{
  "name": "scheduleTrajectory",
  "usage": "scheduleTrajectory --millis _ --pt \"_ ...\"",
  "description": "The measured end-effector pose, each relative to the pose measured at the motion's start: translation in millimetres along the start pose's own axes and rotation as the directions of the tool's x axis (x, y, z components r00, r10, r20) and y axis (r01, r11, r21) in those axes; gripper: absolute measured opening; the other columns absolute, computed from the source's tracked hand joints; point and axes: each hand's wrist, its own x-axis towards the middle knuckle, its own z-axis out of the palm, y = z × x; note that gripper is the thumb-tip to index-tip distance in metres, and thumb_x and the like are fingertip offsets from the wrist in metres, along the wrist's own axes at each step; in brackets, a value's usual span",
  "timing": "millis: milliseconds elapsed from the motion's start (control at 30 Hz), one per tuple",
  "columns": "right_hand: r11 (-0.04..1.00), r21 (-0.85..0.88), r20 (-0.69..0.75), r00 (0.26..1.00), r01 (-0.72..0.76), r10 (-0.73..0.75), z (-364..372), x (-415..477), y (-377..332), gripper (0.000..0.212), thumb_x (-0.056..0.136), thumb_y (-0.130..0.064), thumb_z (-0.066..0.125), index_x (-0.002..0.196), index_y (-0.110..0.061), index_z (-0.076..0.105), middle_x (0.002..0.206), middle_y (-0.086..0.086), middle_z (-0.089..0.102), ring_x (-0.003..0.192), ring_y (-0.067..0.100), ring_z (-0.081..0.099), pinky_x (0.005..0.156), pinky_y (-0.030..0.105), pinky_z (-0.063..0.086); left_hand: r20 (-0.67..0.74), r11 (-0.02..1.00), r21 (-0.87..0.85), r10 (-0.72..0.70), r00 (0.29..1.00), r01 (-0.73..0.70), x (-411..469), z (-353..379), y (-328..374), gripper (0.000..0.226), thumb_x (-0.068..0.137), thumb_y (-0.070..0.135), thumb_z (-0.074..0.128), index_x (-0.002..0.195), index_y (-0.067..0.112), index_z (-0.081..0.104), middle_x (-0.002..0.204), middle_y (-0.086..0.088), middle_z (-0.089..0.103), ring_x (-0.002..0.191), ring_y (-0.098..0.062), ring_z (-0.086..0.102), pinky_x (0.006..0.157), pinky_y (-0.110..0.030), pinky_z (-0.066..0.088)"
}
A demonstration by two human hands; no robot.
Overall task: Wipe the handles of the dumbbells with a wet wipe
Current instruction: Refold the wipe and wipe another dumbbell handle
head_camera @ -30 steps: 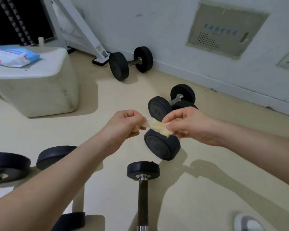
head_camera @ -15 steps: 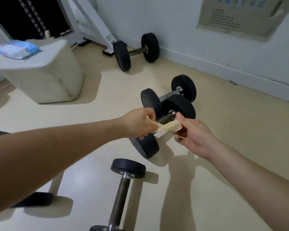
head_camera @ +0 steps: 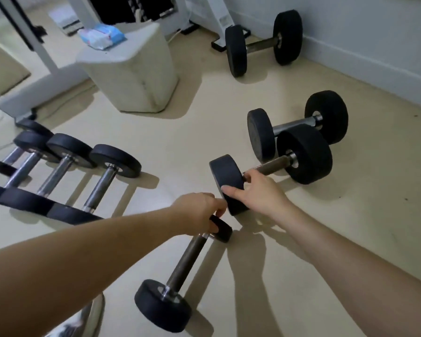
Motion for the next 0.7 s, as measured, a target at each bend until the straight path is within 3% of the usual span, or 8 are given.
scheduleTrajectory --millis 100,234,300,367,434,534,634,701 --pt "0.965 -0.258 -0.069 0.995 0.053 -0.073 6 0 -4 0.067 0.067 -0.075 0.058 0.102 -0.020 0.042 0.097 -0.001 0.062 0.087 0.023 0.060 0.067 0.036 0.051 -0.009 0.983 -0.039 -0.179 0.984 0.179 -7 -4 -22 0.024 0.084 0.022 0.065 0.105 0.023 0.054 0.092 0.003 0.052 0.085 -0.019 0.052 0.066 -0.029 0.043" --pt "0.956 -0.282 -0.135 0.983 0.084 -0.126 15 -1 -2 0.060 0.073 -0.072 0.053 0.099 -0.019 0.040 0.089 0.000 0.063 0.083 0.025 0.062 0.063 0.035 0.050 -0.019 0.925 0.032 -0.377 0.926 0.378 -8 -14 -39 0.031 0.083 0.011 0.053 0.113 0.016 0.054 0.098 -0.003 0.052 0.083 -0.021 0.052 0.066 -0.028 0.044" --pt "0.951 -0.297 -0.138 0.981 0.088 -0.134 16 -4 -2 0.058 0.074 -0.071 0.052 0.097 -0.020 0.039 0.084 -0.001 0.062 0.080 0.025 0.062 0.062 0.035 0.050 -0.135 0.903 0.004 -0.425 0.895 0.429 -3 -14 -35 0.038 0.085 0.013 0.051 0.123 0.014 0.047 0.108 -0.007 0.052 0.085 -0.025 0.054 0.068 -0.032 0.047" --pt "0.956 -0.283 -0.119 0.986 0.081 -0.119 15 -7 -2 0.055 0.075 -0.070 0.053 0.097 -0.021 0.039 0.085 -0.002 0.062 0.080 0.024 0.062 0.061 0.034 0.048 -0.294 0.905 -0.260 -0.406 0.865 0.336 6 -12 -28 0.050 0.089 0.017 0.050 0.137 0.021 0.036 0.132 -0.007 0.045 0.106 -0.026 0.055 0.080 -0.033 0.047" --pt "0.965 -0.248 -0.084 0.991 0.081 -0.105 14 -9 0 0.053 0.075 -0.069 0.055 0.097 -0.023 0.040 0.088 -0.002 0.064 0.083 0.023 0.062 0.062 0.034 0.049 -0.390 0.907 -0.405 -0.282 0.876 0.112 19 -9 -17 0.055 0.095 0.029 0.047 0.146 0.029 0.026 0.153 0.000 0.027 0.135 -0.020 0.035 0.102 -0.032 0.036" --pt "0.964 -0.260 -0.039 0.996 0.063 -0.076 10 -19 2 0.047 0.075 -0.065 0.056 0.096 -0.025 0.041 0.085 -0.004 0.064 0.080 0.023 0.062 0.061 0.034 0.049 -0.399 0.922 -0.386 -0.182 0.899 0.016 35 -4 6 0.061 0.096 0.041 0.043 0.150 0.024 0.019 0.157 0.001 0.019 0.143 -0.014 0.015 0.111 -0.029 0.023" --pt "0.953 -0.294 0.053 0.997 0.072 -0.059 8 -31 5 0.032 0.079 -0.043 0.059 0.098 -0.024 0.041 0.086 -0.003 0.061 0.079 0.024 0.061 0.057 0.033 0.043 -0.476 0.949 -0.307 -0.211 0.854 0.063 32 7 25 0.065 0.092 0.042 0.047 0.148 0.018 0.025 0.153 -0.001 0.026 0.140 -0.020 0.018 0.111 -0.032 0.024" --pt "0.994 -0.111 0.089 0.996 -0.003 0.013 -11 -36 12 0.028 0.081 -0.027 0.057 0.107 -0.023 0.048 0.094 -0.001 0.061 0.080 0.021 0.060 0.058 0.030 0.040 -0.508 0.969 -0.236 -0.188 0.841 0.074 28 8 32 0.064 0.087 0.046 0.052 0.143 0.022 0.033 0.146 0.000 0.034 0.133 -0.024 0.028 0.104 -0.037 0.035"
